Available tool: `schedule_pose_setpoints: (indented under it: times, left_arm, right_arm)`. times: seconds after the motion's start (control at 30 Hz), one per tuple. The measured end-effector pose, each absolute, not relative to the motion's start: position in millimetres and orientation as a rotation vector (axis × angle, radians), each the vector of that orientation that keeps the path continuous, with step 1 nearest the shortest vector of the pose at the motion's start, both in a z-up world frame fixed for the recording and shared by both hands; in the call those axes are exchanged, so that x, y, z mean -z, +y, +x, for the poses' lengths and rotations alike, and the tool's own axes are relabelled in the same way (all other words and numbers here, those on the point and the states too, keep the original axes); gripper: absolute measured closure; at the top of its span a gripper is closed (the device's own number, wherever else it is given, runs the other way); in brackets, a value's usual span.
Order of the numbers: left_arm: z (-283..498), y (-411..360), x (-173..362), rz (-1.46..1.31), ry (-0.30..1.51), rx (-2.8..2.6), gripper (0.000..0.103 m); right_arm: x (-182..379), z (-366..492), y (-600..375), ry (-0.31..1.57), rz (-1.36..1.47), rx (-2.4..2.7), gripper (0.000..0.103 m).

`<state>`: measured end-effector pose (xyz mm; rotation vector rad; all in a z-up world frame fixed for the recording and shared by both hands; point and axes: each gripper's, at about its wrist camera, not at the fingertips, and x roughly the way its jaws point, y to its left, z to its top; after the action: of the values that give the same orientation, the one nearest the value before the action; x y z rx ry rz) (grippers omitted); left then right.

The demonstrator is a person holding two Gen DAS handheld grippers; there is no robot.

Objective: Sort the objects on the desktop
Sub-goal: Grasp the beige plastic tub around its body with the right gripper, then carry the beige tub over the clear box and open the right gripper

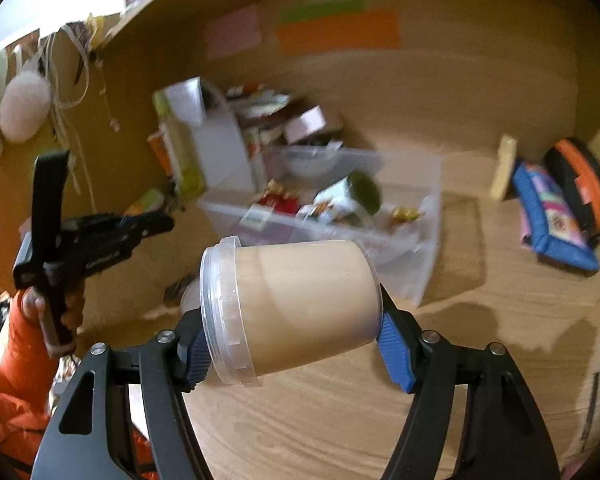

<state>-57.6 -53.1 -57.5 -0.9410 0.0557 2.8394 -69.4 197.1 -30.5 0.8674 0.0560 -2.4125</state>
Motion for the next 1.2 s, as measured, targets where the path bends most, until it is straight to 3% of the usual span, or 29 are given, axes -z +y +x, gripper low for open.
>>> schedule_pose_setpoints:
  times: [0.53, 1.2]
  left_arm:
    - [-76.3, -42.2, 20.6, -0.796, -0.017, -2.821, 0.088]
    - [-153.9, -28.5, 45.8, -0.964, -0.055, -2.733, 0.088]
  right_arm:
    - [-16.0, -119.3, 205.1, -0.032, 0.727, 2.489, 0.037]
    - [11.2, -198.3, 137.5, 0.001, 0.894, 2.474, 0.037]
